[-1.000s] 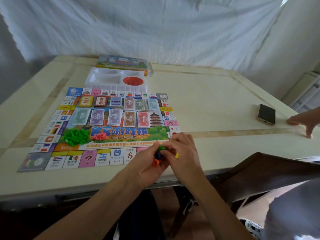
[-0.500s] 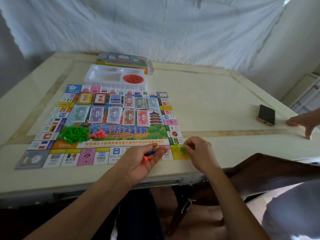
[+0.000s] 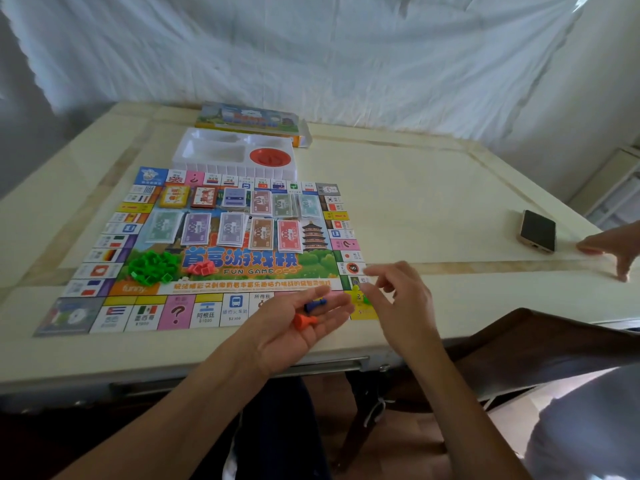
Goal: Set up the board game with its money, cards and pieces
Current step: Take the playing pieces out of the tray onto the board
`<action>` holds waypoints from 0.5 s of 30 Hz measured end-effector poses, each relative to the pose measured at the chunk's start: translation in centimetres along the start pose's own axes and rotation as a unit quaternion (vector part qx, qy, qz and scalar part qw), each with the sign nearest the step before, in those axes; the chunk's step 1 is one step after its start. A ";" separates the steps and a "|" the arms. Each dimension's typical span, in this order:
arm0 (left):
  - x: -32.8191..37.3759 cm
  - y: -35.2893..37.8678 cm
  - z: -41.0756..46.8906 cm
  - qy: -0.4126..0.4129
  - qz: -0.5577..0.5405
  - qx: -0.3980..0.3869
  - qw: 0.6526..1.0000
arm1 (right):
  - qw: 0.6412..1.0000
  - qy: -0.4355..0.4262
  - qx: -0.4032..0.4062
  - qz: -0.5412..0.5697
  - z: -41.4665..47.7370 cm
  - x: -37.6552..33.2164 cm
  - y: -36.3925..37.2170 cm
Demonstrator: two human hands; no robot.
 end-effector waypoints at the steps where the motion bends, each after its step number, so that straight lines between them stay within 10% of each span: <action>1: -0.1 0.1 -0.1 -0.004 0.002 -0.014 1.000 | 1.000 -0.018 -0.024 0.004 -0.4 -0.9 0.1; 15: -0.5 0.7 -0.8 0.002 0.022 -0.064 0.998 | 0.994 -0.040 -0.097 0.043 -1.6 -2.8 1.2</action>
Point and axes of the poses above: each hand's wrist, its own z-axis towards the middle knuckle, its own y-axis out of the palm, x = y × z, the point moved 1 cm from there along z, towards the middle knuckle, and after that the axes turned 2 degrees about -z, right-handed, at the moved point
